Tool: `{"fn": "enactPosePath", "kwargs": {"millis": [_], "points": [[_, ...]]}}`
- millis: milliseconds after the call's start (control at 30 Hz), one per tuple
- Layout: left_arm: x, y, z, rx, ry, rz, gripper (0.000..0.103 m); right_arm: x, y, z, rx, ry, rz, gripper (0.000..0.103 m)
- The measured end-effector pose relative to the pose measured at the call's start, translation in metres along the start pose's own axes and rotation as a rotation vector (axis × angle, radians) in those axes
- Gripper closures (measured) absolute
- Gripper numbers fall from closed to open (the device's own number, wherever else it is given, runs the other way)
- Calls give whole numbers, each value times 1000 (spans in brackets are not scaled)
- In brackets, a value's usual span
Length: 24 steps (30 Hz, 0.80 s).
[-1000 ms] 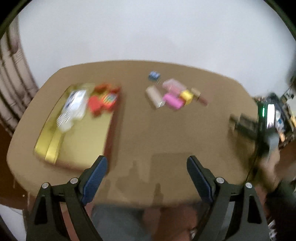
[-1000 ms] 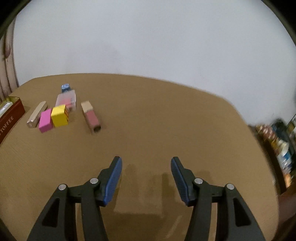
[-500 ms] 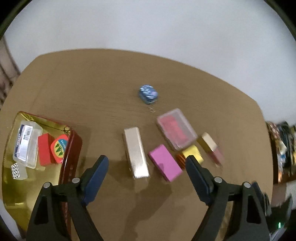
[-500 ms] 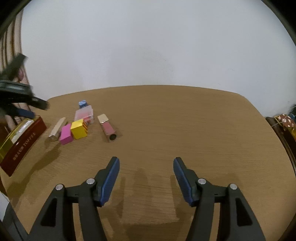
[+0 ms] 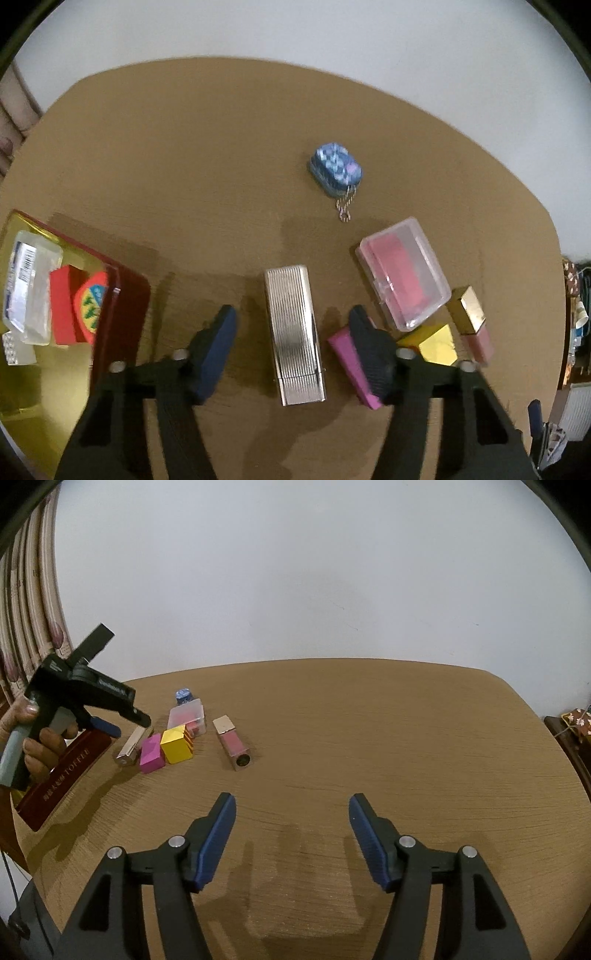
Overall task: Organize rigid objects
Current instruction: 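Grasp the gold ribbed tube with the left gripper, then place the gold tube into the tin and open the left gripper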
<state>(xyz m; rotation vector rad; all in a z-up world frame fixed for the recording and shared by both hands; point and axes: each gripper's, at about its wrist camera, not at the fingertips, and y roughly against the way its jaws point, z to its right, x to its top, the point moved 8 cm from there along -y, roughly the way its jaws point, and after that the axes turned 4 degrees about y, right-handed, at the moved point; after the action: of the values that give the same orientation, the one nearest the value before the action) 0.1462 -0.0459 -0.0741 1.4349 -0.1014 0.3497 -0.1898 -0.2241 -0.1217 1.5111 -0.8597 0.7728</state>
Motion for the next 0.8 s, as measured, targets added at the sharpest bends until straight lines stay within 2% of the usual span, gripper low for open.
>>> {"fn": "enactPosePath", "kwargs": {"millis": [133, 233, 267, 400, 500, 633, 700, 800], "points": [[0, -12, -5, 5, 10, -26, 62, 0, 2, 0, 3, 0, 0, 37], [1, -10, -8, 17, -9, -6, 64, 0, 4, 1, 6, -4, 4, 37], [0, -9, -6, 25, -20, 5, 76, -1, 5, 2, 6, -5, 4, 37], [-8, 3, -3, 2, -51, 35, 78, -1, 6, 3, 4, -10, 6, 37], [-19, 31, -1, -26, -71, 78, 78, -1, 6, 4, 3, -15, 5, 37], [-42, 91, -13, -55, -114, 142, 77, -1, 3, 4, 0, -13, -6, 37], [-51, 119, -36, -34, -133, 165, 77, -1, 1, 3, -3, -10, -14, 37], [-60, 137, -82, 2, -140, 134, 77, -2, -2, 1, -9, -4, -24, 37]]}}
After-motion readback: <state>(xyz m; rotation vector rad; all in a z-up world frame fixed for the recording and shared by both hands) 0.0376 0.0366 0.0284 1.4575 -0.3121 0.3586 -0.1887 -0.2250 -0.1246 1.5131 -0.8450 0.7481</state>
